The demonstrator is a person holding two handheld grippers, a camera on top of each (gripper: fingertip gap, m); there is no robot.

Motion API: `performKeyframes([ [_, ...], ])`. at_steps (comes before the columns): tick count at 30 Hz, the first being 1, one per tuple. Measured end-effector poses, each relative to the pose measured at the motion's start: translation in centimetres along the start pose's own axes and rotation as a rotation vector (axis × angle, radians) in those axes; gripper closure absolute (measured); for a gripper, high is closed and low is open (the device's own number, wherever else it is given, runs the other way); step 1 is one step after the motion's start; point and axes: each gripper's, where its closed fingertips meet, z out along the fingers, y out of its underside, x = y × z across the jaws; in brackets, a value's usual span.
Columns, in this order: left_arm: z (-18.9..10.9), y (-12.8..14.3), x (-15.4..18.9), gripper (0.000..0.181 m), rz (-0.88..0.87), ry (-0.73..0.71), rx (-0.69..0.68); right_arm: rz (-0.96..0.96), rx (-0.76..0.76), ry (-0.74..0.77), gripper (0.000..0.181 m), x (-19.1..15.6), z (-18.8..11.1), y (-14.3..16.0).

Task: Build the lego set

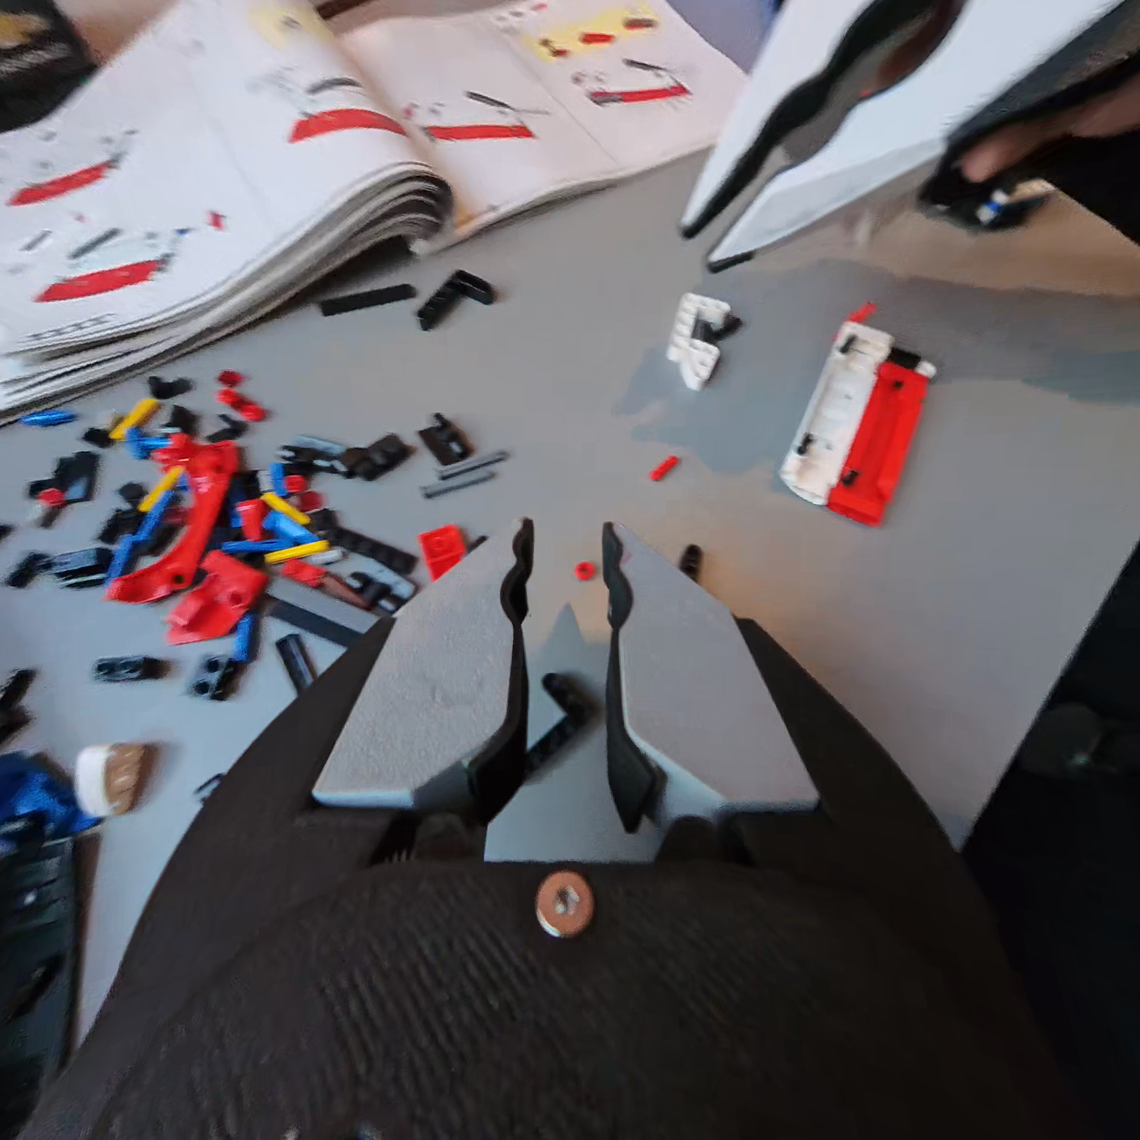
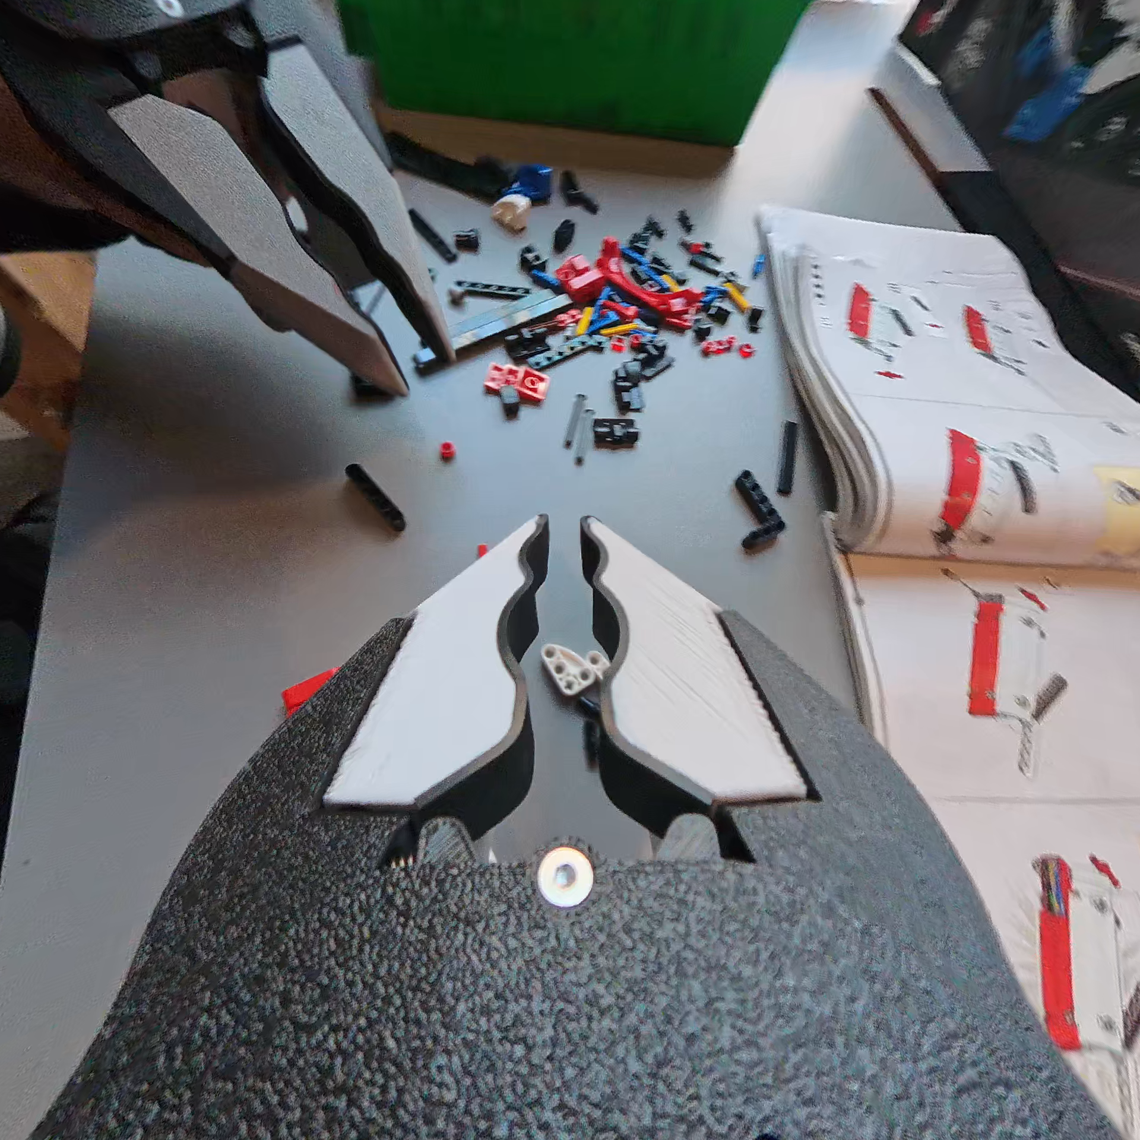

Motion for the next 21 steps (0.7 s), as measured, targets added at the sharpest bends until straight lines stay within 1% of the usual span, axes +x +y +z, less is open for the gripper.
performKeyframes([
  [2, 0.0, -0.2, -0.5, 0.160, -0.023, 0.005, -0.001, 0.028, 0.001, 0.027, 0.171, 0.8, -0.4, 0.8],
  [5, 0.7, 0.0, 1.0, 0.159, -0.001, 0.054, -0.019, 0.007, -0.047, -0.014, 0.170, -0.8, 0.6, 1.9],
  [9, 1.6, 1.9, 3.5, 0.159, 0.061, 0.097, -0.101, -0.073, -0.128, -0.069, 0.168, -3.0, 2.9, 3.2],
  [13, 2.3, 3.5, 5.2, 0.160, 0.082, 0.135, -0.155, -0.077, -0.162, -0.122, 0.166, -3.7, 3.9, 3.6],
  [15, 2.6, 4.2, 5.3, 0.163, 0.106, 0.125, -0.182, -0.093, -0.175, -0.128, 0.166, -3.8, 4.1, 3.7],
  [16, 2.8, 4.6, 5.4, 0.169, 0.115, 0.130, -0.198, -0.101, -0.183, -0.131, 0.166, -3.8, 4.2, 3.9],
  [18, 3.0, 4.6, 5.2, 0.177, 0.129, 0.120, -0.188, -0.117, -0.206, -0.125, 0.167, -3.8, 4.5, 4.4],
  [21, 3.2, 4.4, 5.1, 0.177, 0.116, 0.131, -0.173, -0.148, -0.233, -0.116, 0.169, -3.8, 4.8, 5.0],
])
